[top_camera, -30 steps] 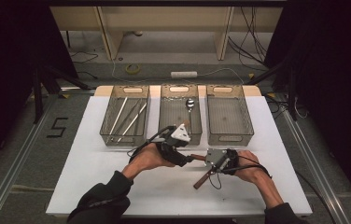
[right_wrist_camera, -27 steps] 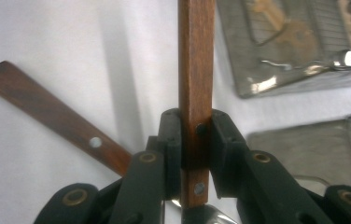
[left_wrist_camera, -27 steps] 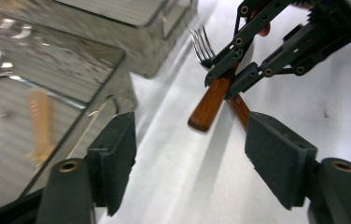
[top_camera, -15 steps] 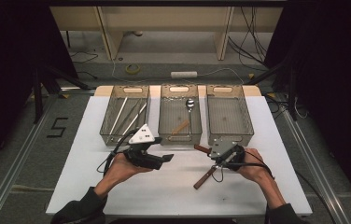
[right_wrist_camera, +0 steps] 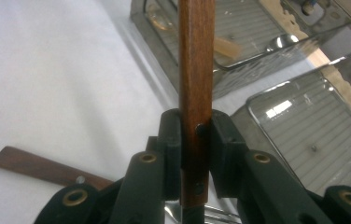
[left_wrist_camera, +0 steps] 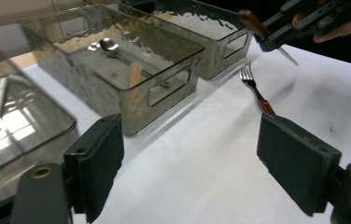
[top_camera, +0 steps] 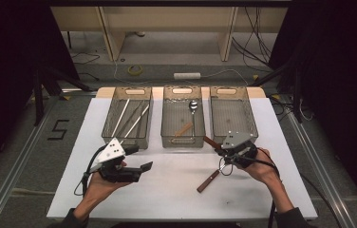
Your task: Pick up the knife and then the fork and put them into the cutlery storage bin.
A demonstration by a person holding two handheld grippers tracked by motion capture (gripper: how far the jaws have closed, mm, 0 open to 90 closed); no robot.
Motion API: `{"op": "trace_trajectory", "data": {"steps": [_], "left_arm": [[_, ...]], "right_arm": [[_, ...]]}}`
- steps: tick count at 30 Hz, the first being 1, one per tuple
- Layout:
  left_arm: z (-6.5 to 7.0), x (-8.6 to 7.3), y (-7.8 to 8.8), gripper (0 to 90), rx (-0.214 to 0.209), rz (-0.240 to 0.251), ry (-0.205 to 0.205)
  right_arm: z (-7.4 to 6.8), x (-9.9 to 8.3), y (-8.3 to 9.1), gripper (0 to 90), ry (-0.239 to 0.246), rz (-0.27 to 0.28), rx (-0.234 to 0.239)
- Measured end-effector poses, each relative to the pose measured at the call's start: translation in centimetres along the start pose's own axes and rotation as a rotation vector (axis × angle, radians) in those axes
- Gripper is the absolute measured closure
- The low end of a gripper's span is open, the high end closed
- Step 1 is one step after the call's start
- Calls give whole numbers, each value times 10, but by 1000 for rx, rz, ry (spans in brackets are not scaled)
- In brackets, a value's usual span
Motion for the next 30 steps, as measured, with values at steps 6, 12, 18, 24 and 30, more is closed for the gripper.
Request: {"op": "trace_trajectory", "data": {"steps": [6, 12, 18, 24, 30], "left_arm": [[2, -8, 11, 219, 0, 18, 36], [1, -12, 19, 206, 11, 34, 52], [0, -13, 23, 197, 22, 49, 46], [-2, -13, 25, 195, 21, 60, 55], [-4, -14, 25, 191, 35, 59, 54]], "right_arm": [[11, 4, 7, 770, -90, 22, -4], [30, 9, 10, 770, -170, 52, -14], [52, 18, 13, 770, -238, 75, -24], [71, 26, 15, 770, -288, 94, -29], [89, 33, 15, 770, -326, 91, -39]]}}
Point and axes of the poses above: each handheld gripper's, and its own axes: y roughly backward along the jaws, x roughly out of its top, z roughly to its right, the point moved 7 cm from there along -y, roughly forward along the jaws, and after that the axes turned 14 degrees about y, right-handed, at the moved point
